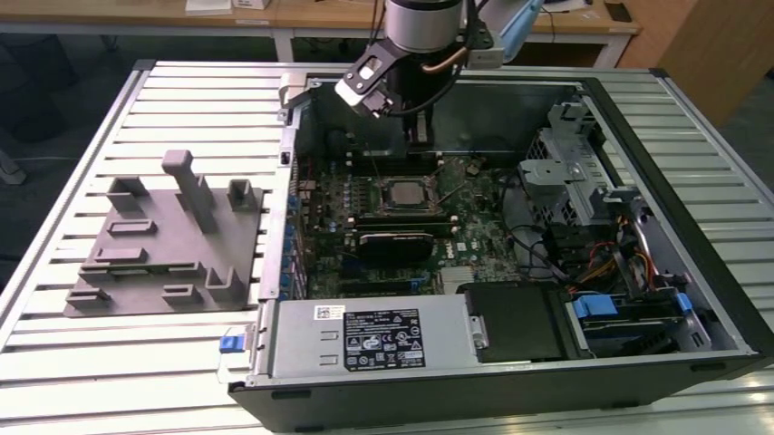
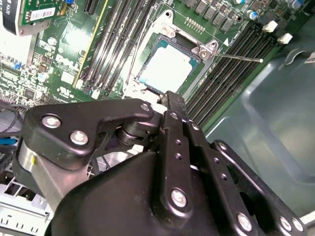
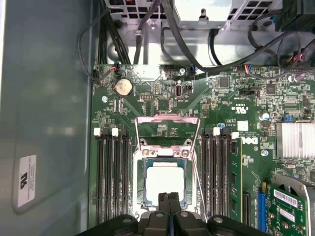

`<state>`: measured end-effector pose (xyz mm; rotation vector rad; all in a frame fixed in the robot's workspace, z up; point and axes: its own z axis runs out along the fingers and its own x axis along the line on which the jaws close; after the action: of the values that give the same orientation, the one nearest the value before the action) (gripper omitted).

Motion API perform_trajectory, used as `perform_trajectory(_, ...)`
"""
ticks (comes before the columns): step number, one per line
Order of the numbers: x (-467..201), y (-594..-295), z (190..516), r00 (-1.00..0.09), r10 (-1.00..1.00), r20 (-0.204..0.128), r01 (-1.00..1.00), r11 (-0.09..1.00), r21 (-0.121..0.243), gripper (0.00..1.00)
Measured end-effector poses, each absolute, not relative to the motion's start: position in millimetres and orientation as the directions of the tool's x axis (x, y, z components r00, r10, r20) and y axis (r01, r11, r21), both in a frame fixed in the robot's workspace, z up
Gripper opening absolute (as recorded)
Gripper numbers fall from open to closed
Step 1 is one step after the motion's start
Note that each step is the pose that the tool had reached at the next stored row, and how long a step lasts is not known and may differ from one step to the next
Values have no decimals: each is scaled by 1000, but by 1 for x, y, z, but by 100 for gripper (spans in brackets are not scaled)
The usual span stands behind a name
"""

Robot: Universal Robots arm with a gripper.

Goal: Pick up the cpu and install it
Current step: 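Close the cpu cover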

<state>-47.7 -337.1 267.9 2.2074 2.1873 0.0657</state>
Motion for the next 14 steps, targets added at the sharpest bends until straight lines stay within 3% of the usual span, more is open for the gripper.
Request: perform_trajectory(14, -35, -337, 268, 9, 1000, 7, 999, -9, 53, 11)
